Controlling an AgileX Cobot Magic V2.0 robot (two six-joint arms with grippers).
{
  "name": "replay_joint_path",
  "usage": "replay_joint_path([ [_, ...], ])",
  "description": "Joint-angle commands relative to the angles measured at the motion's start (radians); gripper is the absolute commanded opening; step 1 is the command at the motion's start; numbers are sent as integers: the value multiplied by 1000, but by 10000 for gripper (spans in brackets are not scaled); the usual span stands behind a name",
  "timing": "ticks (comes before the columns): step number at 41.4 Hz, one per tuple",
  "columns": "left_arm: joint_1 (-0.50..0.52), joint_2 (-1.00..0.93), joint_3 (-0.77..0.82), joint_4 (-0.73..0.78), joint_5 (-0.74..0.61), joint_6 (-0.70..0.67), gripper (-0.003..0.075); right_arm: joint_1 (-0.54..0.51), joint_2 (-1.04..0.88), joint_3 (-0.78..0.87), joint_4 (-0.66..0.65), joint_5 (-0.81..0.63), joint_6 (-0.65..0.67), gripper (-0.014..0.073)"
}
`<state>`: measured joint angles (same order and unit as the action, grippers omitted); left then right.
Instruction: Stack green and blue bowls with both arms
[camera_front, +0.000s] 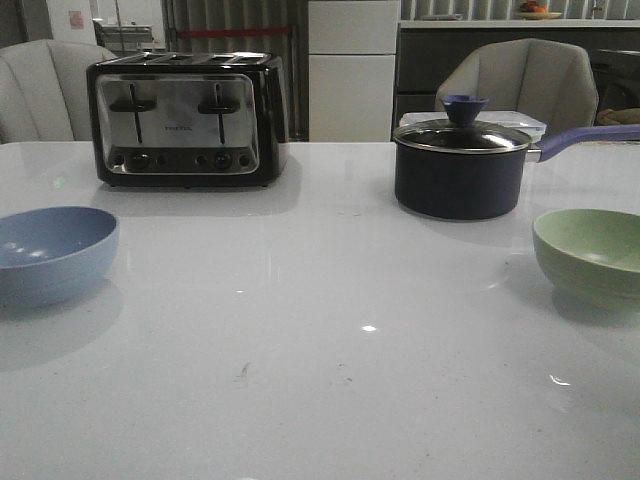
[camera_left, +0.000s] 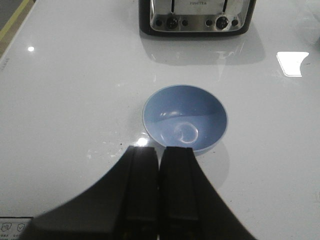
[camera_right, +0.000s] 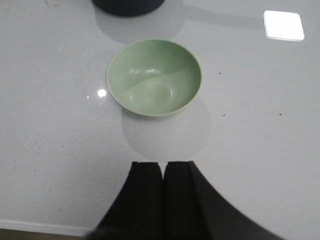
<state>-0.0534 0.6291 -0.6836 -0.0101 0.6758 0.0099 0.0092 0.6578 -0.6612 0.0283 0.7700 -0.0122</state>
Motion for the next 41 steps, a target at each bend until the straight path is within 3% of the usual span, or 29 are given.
replay_joint_path([
  [1, -8, 32, -31, 10, -77, -10, 94, -5, 31, -26, 0, -48, -5, 112],
  [3, -8, 45, -31, 21, -77, -10, 105, -5, 43, -26, 0, -46, -5, 174],
  [6, -8, 58, -31, 31, -77, -4, 165, -5, 64, -26, 0, -45, -5, 333],
  [10, -8, 68, -31, 33, -77, 6, 327, -5, 94, -26, -2, -54, -5, 511],
  [13, -8, 70, -31, 33, -79, 6, 479, -5, 120, -26, -10, -71, -5, 562],
  [16, -8, 70, -31, 33, -79, 6, 542, -5, 158, -34, -13, -87, -5, 563],
  [22, -8, 70, -31, 33, -79, 6, 537, -34, 273, -93, -13, -77, 12, 563],
  [29, -8, 70, -31, 39, -79, 6, 527, -142, 449, -208, 36, -36, 12, 563],
  [41, -8, 70, -31, 38, -79, 6, 527, -233, 746, -380, 206, 23, -147, 563],
])
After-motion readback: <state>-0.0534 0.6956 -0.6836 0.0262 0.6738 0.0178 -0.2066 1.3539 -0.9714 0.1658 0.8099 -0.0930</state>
